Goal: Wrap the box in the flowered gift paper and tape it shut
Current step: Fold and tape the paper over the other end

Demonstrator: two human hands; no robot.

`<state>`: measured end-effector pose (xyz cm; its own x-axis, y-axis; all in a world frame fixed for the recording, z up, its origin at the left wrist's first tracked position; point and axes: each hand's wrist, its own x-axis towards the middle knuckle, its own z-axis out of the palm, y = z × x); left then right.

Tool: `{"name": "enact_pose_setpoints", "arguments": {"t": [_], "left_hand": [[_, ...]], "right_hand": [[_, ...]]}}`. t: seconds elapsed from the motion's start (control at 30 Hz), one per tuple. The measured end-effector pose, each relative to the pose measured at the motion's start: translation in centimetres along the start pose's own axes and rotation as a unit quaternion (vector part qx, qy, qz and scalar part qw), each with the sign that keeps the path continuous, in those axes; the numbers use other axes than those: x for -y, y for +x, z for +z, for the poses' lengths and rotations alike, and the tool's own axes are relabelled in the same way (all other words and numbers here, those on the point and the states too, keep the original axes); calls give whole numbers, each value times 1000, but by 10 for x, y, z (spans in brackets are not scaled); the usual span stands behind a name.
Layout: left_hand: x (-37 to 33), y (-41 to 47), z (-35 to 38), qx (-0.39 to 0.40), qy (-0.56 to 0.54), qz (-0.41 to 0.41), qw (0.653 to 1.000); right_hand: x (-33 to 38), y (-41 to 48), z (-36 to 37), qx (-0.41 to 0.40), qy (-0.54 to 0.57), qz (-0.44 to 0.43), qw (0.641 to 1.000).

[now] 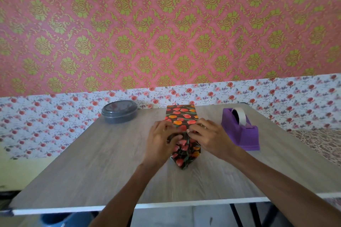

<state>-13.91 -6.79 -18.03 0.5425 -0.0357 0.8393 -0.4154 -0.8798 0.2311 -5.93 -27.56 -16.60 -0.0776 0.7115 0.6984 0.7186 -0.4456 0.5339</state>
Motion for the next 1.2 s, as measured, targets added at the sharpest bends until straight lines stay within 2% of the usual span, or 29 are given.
{"name": "enact_pose_setpoints", "arguments": {"t": [0.07,0.13,0.27,0.33,0.4,0.47,0.53,0.6,0.67,0.8,1.0,1.2], "left_hand": [[-2,5,2,-2,-69,-100,993],[-1,7,4,21,-120,-139,983],[5,12,5,69,-73,-157,982],[3,17,5,95,-32,-166,981],[1,20,6,107,-9,-163,981],[1,19,7,105,6,-153,983],[0,19,8,107,17,-145,983],[1,20,7,114,32,-138,983],[4,21,7,121,51,-119,984],[6,20,8,121,72,-103,985],[2,17,7,112,25,-119,986],[-10,25,15,133,8,-119,984]], "right_hand": [[0,-2,0,6,-2,-3,1000],[0,-3,0,14,-4,-6,1000],[4,-7,-6,27,34,10,999],[11,-8,-7,14,102,96,990],[19,-7,-6,-35,175,238,955],[25,-4,-4,-77,231,367,898],[30,0,0,-71,257,445,855],[32,3,5,-22,289,483,826],[32,4,9,3,300,495,816],[32,4,14,7,266,489,831],[33,-3,14,19,256,481,838],[23,-11,9,11,269,508,818]]}}
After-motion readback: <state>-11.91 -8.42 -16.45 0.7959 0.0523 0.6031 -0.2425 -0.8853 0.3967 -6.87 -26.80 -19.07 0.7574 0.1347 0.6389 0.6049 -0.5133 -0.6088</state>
